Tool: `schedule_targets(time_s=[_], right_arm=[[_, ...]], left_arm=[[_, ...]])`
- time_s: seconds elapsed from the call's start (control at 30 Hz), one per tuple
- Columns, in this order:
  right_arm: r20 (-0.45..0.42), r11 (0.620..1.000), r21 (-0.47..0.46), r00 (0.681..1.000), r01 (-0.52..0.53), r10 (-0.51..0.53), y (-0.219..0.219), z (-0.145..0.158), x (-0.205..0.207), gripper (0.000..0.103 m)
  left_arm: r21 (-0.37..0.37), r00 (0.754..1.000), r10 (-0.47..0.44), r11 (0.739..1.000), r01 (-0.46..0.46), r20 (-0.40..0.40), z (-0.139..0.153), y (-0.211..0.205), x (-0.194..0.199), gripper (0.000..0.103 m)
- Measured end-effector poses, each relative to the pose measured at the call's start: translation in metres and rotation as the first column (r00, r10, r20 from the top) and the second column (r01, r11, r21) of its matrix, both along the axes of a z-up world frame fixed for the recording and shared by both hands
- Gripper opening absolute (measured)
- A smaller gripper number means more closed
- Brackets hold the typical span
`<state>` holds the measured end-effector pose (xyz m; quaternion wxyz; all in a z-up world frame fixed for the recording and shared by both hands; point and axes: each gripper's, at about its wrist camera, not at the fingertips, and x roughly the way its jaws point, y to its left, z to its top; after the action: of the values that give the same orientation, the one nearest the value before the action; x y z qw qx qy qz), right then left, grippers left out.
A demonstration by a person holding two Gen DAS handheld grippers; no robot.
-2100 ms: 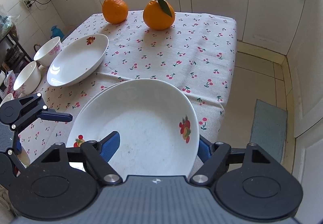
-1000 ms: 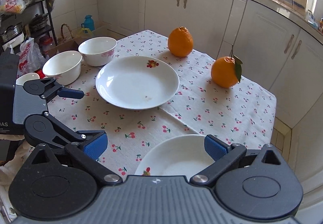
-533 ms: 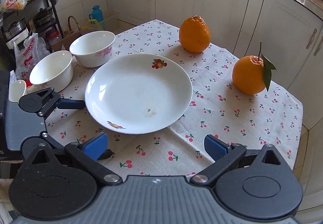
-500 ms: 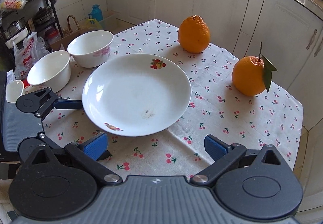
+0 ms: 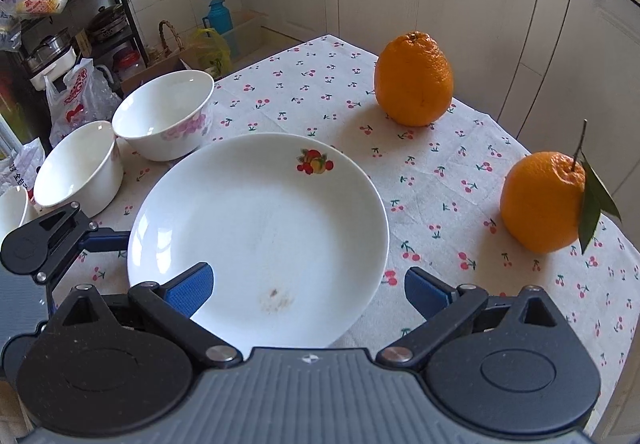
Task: Organize plates and bowls
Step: 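Move the right gripper to another white plate and grasp its rim, then lift the flower-print white plate off the table with the right gripper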
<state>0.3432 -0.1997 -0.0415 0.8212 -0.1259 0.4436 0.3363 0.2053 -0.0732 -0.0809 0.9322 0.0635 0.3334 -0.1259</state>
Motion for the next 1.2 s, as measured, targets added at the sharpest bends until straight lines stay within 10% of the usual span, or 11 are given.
schedule_targets(time_s=[0.67, 1.2], right_arm=[[-0.162, 0.994, 0.102, 0.986, -0.027, 0.044, 0.012, -0.029, 0.074, 0.071], [-0.211, 0.983, 0.181, 0.976, -0.020, 0.059, 0.004, -0.030, 0.085, 0.067]], left_arm=[[0.003, 1.000, 0.004, 1.000, -0.004, 0.028, -0.002, 0.003, 0.008, 0.102], [0.002, 1.000, -0.008, 1.000, 0.008, 0.029, -0.001, 0.004, 0.009, 0.102]])
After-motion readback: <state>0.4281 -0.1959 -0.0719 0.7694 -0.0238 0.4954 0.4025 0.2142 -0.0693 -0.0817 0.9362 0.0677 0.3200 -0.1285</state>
